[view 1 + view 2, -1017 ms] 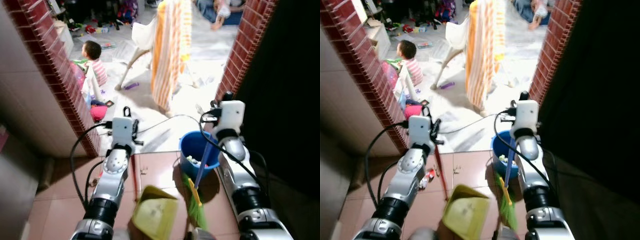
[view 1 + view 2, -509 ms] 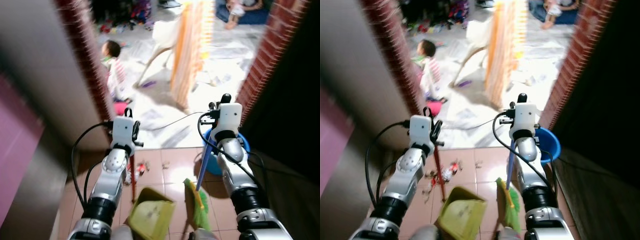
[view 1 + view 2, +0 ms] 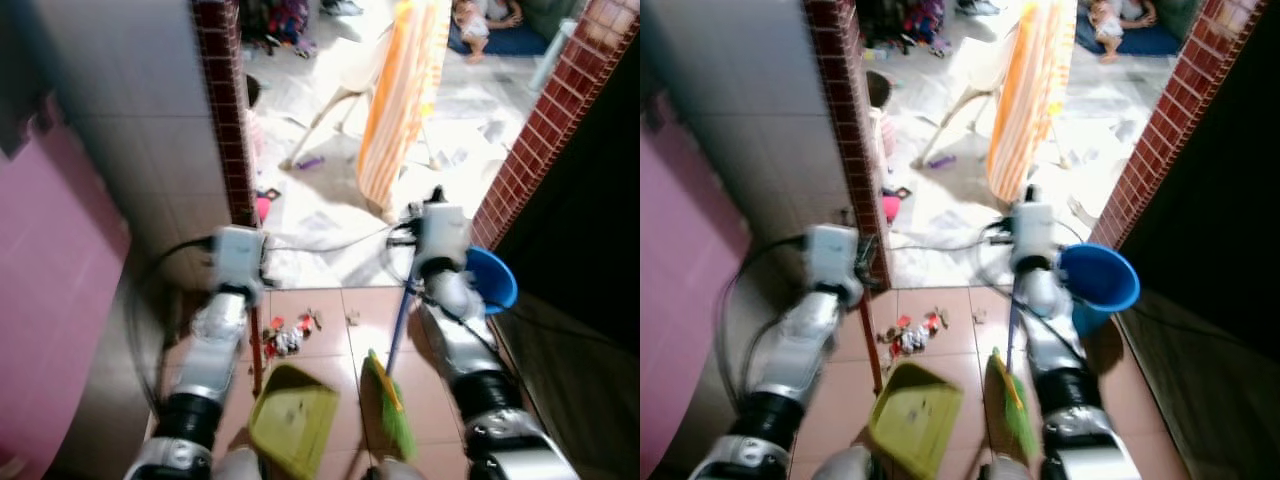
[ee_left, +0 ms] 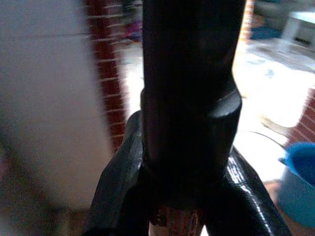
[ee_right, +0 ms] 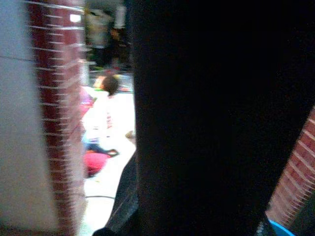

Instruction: Sweep floor

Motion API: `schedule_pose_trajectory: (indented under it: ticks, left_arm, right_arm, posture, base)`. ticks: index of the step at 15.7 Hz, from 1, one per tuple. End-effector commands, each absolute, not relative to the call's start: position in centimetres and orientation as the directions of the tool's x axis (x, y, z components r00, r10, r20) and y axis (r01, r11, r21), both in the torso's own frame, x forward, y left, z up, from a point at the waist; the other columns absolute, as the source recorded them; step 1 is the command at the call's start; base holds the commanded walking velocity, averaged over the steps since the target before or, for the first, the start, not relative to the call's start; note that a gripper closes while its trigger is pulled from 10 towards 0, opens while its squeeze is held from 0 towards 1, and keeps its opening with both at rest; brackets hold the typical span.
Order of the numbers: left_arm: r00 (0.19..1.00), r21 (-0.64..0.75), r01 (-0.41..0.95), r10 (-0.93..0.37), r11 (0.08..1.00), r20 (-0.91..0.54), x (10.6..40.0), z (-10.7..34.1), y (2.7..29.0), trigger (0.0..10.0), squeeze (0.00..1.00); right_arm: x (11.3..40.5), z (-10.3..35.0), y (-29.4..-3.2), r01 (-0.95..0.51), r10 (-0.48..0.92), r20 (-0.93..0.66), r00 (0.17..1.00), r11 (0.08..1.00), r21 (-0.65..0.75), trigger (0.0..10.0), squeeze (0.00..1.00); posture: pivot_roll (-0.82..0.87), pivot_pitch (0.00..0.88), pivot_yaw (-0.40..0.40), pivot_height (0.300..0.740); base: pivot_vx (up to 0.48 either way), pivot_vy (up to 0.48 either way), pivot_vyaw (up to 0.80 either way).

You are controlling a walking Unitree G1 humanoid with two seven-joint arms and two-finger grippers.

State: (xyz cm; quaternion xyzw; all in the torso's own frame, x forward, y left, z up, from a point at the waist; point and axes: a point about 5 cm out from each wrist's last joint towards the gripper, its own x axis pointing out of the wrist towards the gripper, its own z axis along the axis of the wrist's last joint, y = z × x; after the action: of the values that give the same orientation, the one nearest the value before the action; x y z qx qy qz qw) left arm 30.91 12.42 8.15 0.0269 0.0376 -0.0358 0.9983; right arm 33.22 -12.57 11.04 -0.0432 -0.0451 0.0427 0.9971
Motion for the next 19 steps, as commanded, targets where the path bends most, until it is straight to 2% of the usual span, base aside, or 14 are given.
schedule_pose_trajectory:
  ticks: [1,4,7,15,17,19]
  left_arm:
    - [0.998,0.073,0.061,-0.062,0.995,0.018,31.4,10.3,12.1,10.0,0.0]
    - [0.997,0.043,-0.063,0.065,0.997,-0.031,30.7,9.2,13.7,10.0,0.0]
    - [0.994,0.064,-0.082,0.087,0.995,-0.065,30.2,8.1,14.0,10.0,0.0]
    - [0.994,0.045,-0.098,0.101,0.994,-0.052,30.8,8.6,14.4,10.0,0.0]
    - [0.992,0.076,-0.113,0.117,0.991,-0.05,30.9,8.5,14.6,10.0,0.0]
    - [0.989,0.062,-0.143,0.145,0.988,-0.021,31.0,9.3,15.4,10.0,0.0]
  right_arm:
    - [33.7,12.4,-12.7,-0.076,0.087,0.142,0.986,0.994,-0.079,10.0,0.0]
    - [33.2,12.2,-12.6,-0.087,0.1,0.146,0.984,0.992,-0.094,10.0,0.0]
    - [32.9,11.9,-12.8,-0.073,0.085,0.141,0.986,0.993,-0.088,10.0,0.0]
    - [32.8,11.5,-13.0,-0.054,0.064,0.124,0.99,0.995,-0.083,10.0,0.0]
    - [32.9,11.6,-13.2,-0.04,0.05,0.129,0.99,0.996,-0.083,10.0,0.0]
    - [33.0,13.2,-14.6,0.021,0.004,0.202,0.979,0.992,-0.122,10.0,0.0]
  posture:
    - [0.01,0.0,-0.003,0.74]
    - [0.0,0.0,0.007,0.74]
    - [0.0,0.0,0.017,0.74]
    - [0.0,0.0,0.016,0.74]
    - [0.0,0.0,0.016,0.74]
    - [0.01,0.0,0.012,0.74]
  base:
    - [0.0,0.0,0.0]
    - [0.0,0.0,0.0]
    - [0.0,0.0,0.58]
    - [0.0,0.0,0.0]
    - [0.0,0.0,0.0]
    - [0.0,0.0,0.0]
